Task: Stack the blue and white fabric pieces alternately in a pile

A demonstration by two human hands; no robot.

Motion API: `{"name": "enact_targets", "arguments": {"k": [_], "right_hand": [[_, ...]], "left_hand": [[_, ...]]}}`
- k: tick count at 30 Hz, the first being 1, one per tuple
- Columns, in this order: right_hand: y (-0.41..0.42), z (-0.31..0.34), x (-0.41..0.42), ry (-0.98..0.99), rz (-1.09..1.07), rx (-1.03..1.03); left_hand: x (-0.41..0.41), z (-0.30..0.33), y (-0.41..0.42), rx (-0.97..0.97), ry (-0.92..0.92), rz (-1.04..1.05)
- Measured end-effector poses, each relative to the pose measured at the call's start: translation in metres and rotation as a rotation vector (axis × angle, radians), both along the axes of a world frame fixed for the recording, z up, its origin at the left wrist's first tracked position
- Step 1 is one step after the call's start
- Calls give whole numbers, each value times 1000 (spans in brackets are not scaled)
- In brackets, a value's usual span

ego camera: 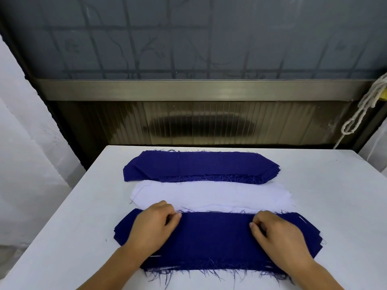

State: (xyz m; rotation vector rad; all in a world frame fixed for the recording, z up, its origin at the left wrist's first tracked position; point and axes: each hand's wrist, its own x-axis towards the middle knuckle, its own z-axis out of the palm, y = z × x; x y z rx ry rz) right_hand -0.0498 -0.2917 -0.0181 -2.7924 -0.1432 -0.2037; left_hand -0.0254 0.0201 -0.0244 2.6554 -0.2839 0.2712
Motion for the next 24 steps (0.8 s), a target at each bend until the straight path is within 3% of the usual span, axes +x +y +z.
{"name": "enact_targets", "arguments": {"k": [6,15,21,24], "right_hand": [[-27,7,23,51,-127,-172],[13,13,100,-134,18,129],[19,1,126,-131,7,111],[16,-12,127,-150,-13,138]], "left_hand": [[14,-1,21,140,-72,160],[82,16,-10,40,-265,74],[107,-4,-4,137,-111,118],[108,-12,-1,210,-132,104]]}}
